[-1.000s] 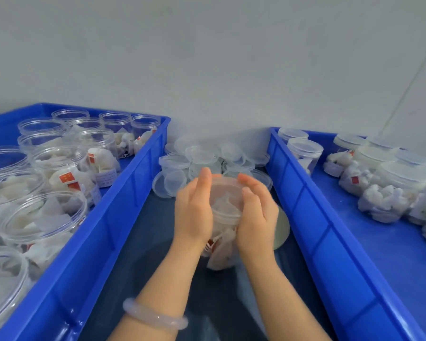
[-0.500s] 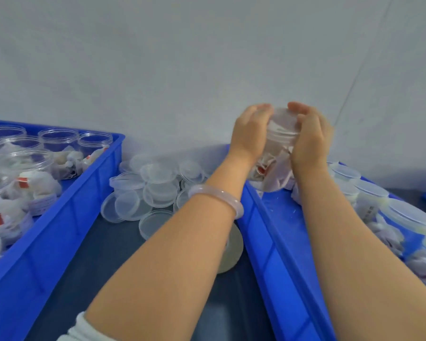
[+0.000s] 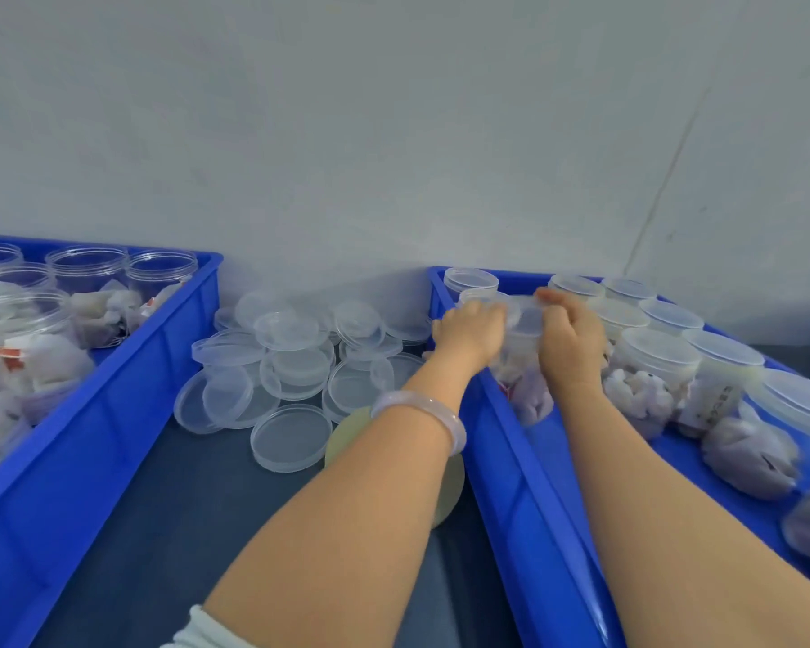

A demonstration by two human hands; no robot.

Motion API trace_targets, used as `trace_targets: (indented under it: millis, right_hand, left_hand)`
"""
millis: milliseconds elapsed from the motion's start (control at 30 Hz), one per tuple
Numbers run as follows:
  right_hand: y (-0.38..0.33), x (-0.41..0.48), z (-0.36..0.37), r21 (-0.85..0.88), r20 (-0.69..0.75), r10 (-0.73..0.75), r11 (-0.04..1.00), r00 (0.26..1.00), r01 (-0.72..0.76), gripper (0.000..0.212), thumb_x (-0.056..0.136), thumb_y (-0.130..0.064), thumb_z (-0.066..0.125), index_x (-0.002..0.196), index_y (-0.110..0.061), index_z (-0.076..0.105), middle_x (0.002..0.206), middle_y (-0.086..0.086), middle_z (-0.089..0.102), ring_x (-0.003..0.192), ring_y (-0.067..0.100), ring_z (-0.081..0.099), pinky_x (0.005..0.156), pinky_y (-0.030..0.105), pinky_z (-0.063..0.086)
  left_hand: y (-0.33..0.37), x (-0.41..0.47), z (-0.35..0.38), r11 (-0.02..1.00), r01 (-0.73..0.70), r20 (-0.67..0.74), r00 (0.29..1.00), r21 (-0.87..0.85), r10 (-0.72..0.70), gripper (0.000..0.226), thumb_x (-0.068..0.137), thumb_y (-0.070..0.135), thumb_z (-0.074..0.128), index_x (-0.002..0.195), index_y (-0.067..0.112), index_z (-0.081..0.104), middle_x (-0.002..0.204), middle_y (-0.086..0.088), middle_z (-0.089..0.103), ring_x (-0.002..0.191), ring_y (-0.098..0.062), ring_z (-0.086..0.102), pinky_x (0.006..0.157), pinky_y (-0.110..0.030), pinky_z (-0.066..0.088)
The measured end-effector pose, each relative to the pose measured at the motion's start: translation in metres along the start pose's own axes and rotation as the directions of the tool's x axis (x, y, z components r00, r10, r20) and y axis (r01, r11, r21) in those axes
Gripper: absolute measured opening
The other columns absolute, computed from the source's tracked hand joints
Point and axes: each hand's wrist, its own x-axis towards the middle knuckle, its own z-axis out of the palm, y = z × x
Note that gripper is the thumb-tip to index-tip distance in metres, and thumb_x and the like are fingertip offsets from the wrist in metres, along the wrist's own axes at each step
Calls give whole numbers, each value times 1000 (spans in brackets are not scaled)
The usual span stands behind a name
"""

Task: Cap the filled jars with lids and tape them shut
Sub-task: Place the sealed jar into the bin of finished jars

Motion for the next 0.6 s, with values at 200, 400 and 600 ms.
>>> trace_targets:
  millis: [200,400,600]
  right_hand:
    - [30,-1,2,-199,157,104,977,982,-72,36,97,-9,35,122,-11,61,124,4,60,105,9,49,86,21,34]
    - [25,12,10,-428,186,158,901,970,-65,38,102,-25,32,127,-11,56,130,13,56,123,32,46,99,37,33]
    - [9,11,8,-681,173,35,726,984,94,40,99,-25,39,100,9,61,107,32,60,102,44,54,84,42,38]
  left_hand:
    - [-30,-1,24,919,18,-69,996,-393,-49,56,97,29,47,150,26,26,157,-3,22,132,-19,37,96,-26,31]
    - [-41,-9,22,924,9,-37,999,-382,-25,60,101,40,36,153,22,12,160,5,15,145,-15,19,112,-29,19]
    - [-60,-29,-36,997,-29,-73,997,-76,23,63,97,33,48,152,16,20,157,-1,26,142,-18,27,111,-28,22]
